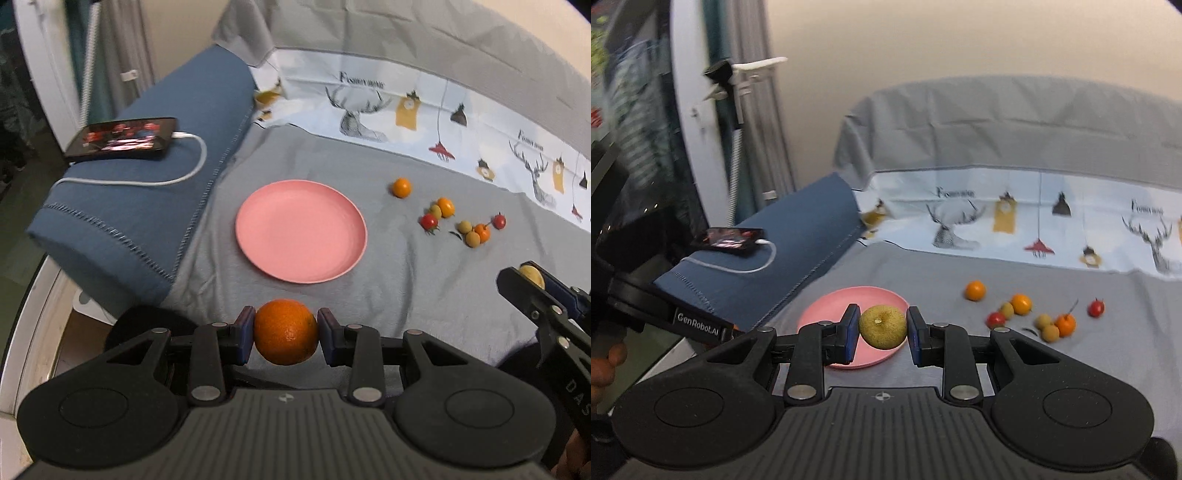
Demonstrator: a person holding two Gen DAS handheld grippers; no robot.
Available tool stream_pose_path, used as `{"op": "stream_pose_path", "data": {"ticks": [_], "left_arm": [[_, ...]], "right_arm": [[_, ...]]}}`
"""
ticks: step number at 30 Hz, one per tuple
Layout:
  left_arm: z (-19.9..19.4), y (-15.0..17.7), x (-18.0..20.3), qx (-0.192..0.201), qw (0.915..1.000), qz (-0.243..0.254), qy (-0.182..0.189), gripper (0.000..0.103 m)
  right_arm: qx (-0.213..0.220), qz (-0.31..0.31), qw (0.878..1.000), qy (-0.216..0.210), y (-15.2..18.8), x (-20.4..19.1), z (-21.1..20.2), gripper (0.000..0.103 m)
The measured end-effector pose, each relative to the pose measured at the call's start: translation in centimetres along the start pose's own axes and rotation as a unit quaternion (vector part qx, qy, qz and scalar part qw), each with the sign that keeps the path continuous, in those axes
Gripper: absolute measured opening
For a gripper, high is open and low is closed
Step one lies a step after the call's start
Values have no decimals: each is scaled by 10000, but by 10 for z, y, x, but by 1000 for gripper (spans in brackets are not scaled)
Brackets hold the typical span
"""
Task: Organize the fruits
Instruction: 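Carry the orange and yellow fruit over the pink plate with both grippers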
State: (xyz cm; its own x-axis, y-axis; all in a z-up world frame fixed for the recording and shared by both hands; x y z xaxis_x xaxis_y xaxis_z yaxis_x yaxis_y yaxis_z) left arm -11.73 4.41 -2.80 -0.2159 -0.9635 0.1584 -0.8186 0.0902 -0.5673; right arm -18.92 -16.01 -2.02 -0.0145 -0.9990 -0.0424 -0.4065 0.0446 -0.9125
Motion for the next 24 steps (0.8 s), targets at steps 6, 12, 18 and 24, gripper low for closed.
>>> {"op": "stream_pose_path", "data": {"ticks": [6,12,18,24], "left_arm": [[-18,12,-2,174,9997,-73,149,40],[-24,16,0,298,9994,0,187,40],[-22,16,-3,298,9993,-50,202,40],[-16,15,-4,234,9994,-56,242,40]], "right_arm": [[105,-120,9998,77,1,-4,-24,28],[101,-157,9998,122,0,-9,-28,28],[54,-232,9996,119,1,-8,-25,28],[-22,-248,9996,148,3,-6,-21,28]]}}
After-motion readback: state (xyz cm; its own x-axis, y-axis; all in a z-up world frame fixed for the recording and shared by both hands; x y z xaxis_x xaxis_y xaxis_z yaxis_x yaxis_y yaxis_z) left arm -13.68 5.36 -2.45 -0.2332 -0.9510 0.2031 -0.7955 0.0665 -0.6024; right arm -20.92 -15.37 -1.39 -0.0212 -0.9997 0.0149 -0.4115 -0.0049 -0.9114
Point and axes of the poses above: each gripper's, at about its wrist camera, not at the fingertips, and z roughly the way its jaws point, x to its right, y to its underside, the point moved 3 cm from there along z, roughly the way its jaws point, and after that the axes turned 11 degrees about y, right-handed, at the moved point
